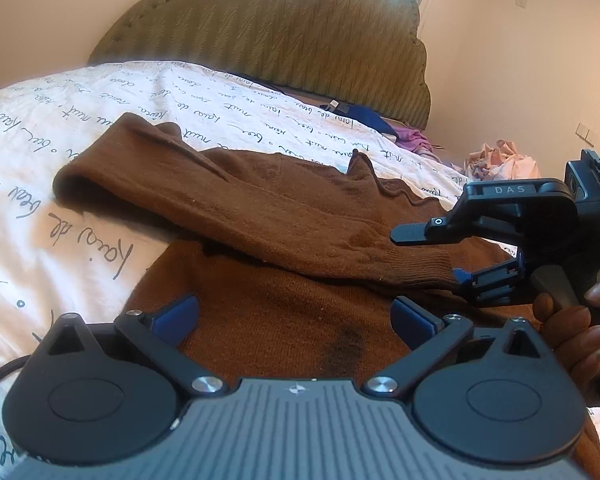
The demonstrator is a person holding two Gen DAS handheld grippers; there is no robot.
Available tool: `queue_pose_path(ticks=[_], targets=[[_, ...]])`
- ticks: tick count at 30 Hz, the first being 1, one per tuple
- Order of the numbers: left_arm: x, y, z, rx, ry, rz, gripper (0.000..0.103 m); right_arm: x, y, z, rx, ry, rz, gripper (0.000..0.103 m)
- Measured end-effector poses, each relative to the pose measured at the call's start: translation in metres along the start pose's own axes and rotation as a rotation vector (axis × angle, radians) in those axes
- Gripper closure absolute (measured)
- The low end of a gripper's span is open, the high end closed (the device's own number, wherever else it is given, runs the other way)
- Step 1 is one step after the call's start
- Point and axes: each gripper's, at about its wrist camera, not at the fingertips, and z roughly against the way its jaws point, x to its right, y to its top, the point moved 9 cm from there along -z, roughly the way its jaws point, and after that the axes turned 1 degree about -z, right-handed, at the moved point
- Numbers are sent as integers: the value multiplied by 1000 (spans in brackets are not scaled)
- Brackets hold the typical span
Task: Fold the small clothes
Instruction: 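Grasp the opposite side edge with the right gripper and lift it, then fold that side over the body and open the right gripper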
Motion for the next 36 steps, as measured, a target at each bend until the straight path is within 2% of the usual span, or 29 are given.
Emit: queue_pose_path(ticks=[1, 2, 3, 4, 7, 9, 12, 15, 17, 20, 22, 24, 27, 30, 34, 36], targets=[[0, 0, 0, 0, 0, 1, 2, 0, 0, 0, 1, 4, -4, 53], [0, 0, 0, 0, 0, 2, 2, 0, 1, 1, 2, 5, -2, 66], [0, 0, 0, 0, 0, 3, 2, 1, 1, 0, -2, 2, 1, 85], [0, 0, 0, 0, 0, 2, 2, 2, 0, -1, -10, -1, -1, 97], [0, 0, 0, 0, 0, 1, 2, -1, 3, 1, 15, 4, 30, 97], [0, 0, -1, -1, 1, 1, 2, -13, 12, 12, 63, 57, 42, 97], [0, 0, -2, -1, 1, 1, 2, -38, 32, 42, 115, 154, 70, 97], [0, 0, -2, 0, 1, 3, 1, -43, 54, 78, 167, 161, 113, 97], [1, 0, -2, 0, 0, 5, 1, -21, 66, 95, 189, 104, 108, 97], [1, 0, -4, 0, 0, 7, 1, 40, 77, 112, 214, 0, 13, 97], [2, 0, -5, -2, 2, 4, 1, 86, 74, 115, 212, -64, -61, 97], [3, 0, -6, -4, 6, -2, 1, 115, 65, 111, 193, -110, -97, 97], [5, 2, -4, 4, 8, -8, 1, 123, 56, 103, 180, -108, -97, 97], [4, 18, 13, 52, -24, -14, 1, 115, 62, 109, 203, -67, -92, 97], [-18, 59, 26, 98, -67, 108, 1, 94, 91, 150, 294, 18, -62, 97], [-37, 77, 13, 72, -55, 183, 1, 102, 102, 161, 316, -5, -65, 97]])
